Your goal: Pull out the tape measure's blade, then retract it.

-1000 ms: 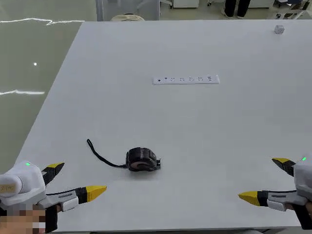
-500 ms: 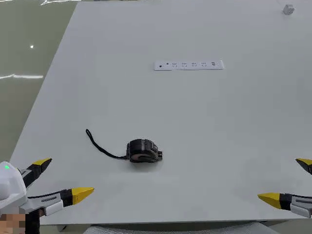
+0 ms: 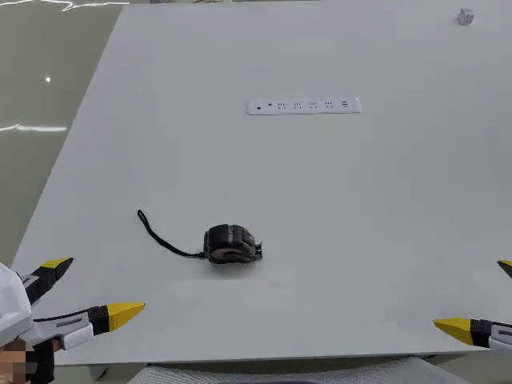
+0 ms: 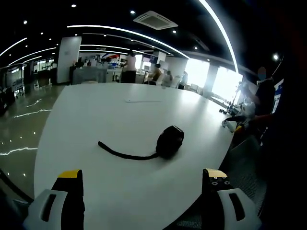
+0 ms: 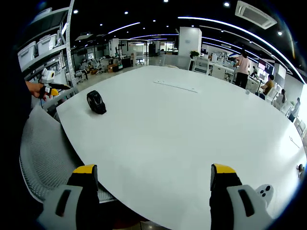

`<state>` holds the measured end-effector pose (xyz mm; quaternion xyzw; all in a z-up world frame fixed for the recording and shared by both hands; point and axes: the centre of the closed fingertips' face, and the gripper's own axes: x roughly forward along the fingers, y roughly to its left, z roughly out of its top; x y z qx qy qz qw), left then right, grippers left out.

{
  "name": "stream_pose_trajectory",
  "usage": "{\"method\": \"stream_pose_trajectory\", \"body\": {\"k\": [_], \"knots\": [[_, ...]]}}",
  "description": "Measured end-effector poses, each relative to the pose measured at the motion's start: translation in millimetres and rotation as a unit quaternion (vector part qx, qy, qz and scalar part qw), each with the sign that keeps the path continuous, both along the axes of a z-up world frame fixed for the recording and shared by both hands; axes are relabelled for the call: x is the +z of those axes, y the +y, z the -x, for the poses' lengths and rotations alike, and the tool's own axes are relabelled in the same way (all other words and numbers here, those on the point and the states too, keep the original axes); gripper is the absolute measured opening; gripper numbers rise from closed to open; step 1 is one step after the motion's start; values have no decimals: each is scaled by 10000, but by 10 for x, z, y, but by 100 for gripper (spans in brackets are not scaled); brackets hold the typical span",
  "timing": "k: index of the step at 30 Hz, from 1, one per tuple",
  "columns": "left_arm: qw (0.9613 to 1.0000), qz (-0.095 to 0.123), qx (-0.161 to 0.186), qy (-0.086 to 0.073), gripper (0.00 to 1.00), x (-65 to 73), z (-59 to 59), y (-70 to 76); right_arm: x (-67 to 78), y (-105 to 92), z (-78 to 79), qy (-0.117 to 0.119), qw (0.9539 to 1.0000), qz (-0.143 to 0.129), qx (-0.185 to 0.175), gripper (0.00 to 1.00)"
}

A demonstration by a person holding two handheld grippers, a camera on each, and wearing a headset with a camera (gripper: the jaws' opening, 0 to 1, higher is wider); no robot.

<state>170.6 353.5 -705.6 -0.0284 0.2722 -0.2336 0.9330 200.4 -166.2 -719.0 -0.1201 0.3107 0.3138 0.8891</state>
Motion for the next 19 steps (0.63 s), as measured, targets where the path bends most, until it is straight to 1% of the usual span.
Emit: {"method": "stream_pose_trajectory", "body": {"k": [1, 2, 3, 5, 9, 12, 14, 16, 19], "knots": [[10000, 46, 1, -16, 100, 12, 2, -2, 5, -24, 4, -5, 10000, 0, -21, 100], [10000, 88, 24, 26, 100, 11, 3, -3, 2, -36, 12, 5, 10000, 2, -35, 100], [9999, 92, 36, 66, 100, 5, 10, 4, -3, -46, 19, 14, 10000, 8, -48, 100], [10000, 42, 15, 25, 100, 14, 11, 4, -12, -74, 39, 11, 10000, 20, -75, 100], [9999, 113, -5, 65, 100, 5, 24, -21, -28, -88, 77, 33, 9999, -8, -145, 100], [9999, 92, 4, 92, 100, -28, 33, -26, -41, -84, 93, 38, 9999, -21, -154, 100], [9999, 105, 10, 86, 100, -34, 40, -32, -36, -75, 98, 39, 9999, -28, -159, 100], [9998, 126, 14, 121, 100, -40, 48, -40, -36, -77, 96, 34, 9999, -36, -160, 100], [9999, 113, -12, 127, 100, -43, 59, -45, -44, -81, 95, 46, 9998, -34, -169, 100]]}}
